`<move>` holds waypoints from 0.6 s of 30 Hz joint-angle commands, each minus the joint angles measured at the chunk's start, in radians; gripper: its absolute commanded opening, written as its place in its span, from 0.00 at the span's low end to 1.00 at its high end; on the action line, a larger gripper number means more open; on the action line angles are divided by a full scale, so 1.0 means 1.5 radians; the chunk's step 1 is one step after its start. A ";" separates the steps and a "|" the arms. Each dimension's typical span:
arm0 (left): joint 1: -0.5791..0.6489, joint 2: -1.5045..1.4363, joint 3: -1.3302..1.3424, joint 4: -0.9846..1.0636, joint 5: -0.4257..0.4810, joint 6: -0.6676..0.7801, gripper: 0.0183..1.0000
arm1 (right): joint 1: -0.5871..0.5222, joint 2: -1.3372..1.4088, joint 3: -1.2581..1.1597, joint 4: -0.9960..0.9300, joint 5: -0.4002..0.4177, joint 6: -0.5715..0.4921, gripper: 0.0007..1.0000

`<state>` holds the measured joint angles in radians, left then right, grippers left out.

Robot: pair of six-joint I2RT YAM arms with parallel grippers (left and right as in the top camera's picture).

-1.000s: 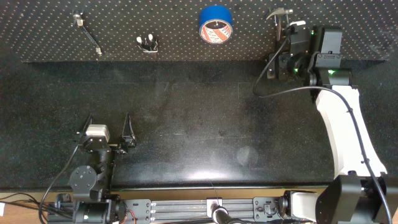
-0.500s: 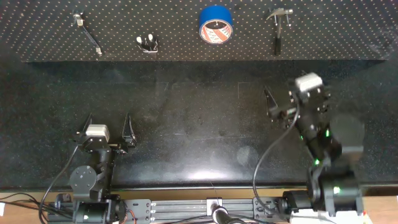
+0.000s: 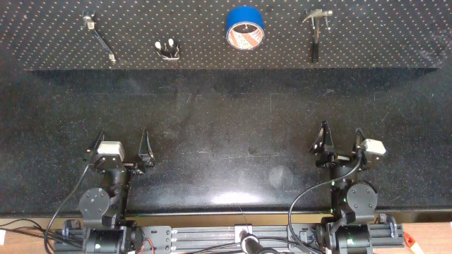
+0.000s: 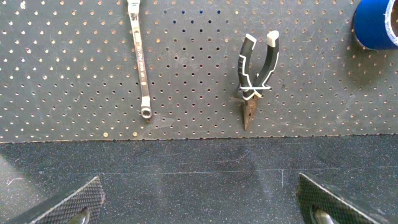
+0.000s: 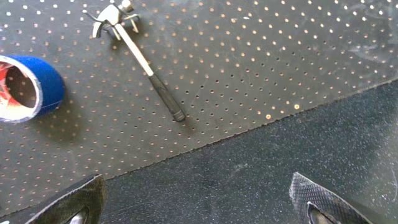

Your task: Place Tools Onto Pegboard

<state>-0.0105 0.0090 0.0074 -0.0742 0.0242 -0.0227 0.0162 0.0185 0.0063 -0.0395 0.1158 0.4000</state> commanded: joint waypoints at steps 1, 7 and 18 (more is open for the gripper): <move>-0.002 -0.004 -0.001 -0.004 0.007 0.009 1.00 | 0.003 -0.012 -0.001 0.005 0.052 0.027 0.96; -0.002 -0.004 -0.001 -0.004 0.007 0.009 1.00 | 0.004 -0.012 -0.002 -0.016 0.001 0.031 0.96; -0.002 -0.004 -0.001 -0.004 0.007 0.009 1.00 | 0.003 -0.012 -0.002 -0.023 -0.106 -0.194 0.96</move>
<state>-0.0105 0.0090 0.0074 -0.0742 0.0242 -0.0227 0.0162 0.0128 0.0067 -0.0662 -0.0189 0.1944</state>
